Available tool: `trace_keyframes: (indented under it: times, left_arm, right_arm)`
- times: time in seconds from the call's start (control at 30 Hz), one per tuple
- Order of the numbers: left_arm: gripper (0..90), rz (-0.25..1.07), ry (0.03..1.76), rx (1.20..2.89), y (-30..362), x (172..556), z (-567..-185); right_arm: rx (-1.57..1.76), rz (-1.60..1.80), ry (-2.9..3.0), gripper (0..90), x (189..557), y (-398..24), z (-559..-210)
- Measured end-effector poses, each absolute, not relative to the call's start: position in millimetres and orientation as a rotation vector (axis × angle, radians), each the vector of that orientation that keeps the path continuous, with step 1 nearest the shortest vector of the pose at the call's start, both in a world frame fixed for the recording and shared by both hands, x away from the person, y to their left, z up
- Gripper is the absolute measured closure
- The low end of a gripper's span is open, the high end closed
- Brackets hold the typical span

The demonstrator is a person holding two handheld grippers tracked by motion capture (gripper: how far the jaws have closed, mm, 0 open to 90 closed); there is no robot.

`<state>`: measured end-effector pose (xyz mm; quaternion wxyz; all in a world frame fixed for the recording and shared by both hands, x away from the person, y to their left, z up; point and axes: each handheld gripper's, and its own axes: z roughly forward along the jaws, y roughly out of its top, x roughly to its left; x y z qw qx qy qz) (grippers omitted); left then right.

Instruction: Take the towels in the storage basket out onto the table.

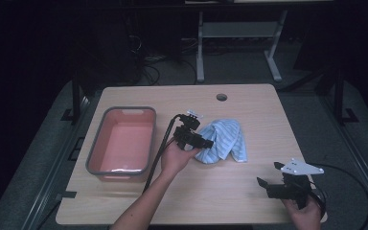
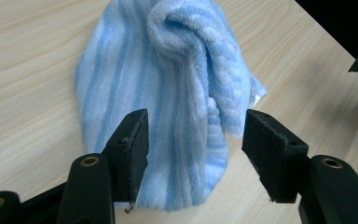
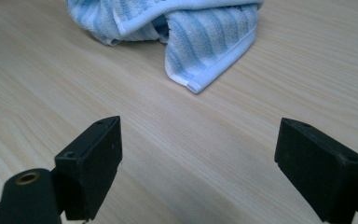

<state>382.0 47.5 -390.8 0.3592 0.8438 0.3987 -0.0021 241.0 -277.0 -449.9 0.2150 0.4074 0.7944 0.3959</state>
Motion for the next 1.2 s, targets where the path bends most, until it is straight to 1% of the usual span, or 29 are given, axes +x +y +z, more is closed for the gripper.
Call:
trace_keyframes:
  times: [0.37,0.5,0.73,1.2]
  left_arm:
    - [36.7,-0.009,1.011,2.188,57.5,372.4,-396.6]
    - [34.2,-0.016,1.022,2.154,61.3,368.6,-397.7]
    - [32.7,-0.02,1.022,2.145,68.6,360.8,-399.1]
    - [31.4,-0.006,1.002,2.187,78.0,342.3,-408.4]
  right_arm:
    - [1.13,1.088,2.21,14.4,241.1,-276.4,-451.0]
    - [1.126,1.079,2.213,14.5,241.6,-276.3,-451.6]
    - [1.132,1.074,2.215,14.5,241.7,-275.8,-452.0]
    - [1.133,1.062,2.221,14.5,241.2,-274.4,-453.8]
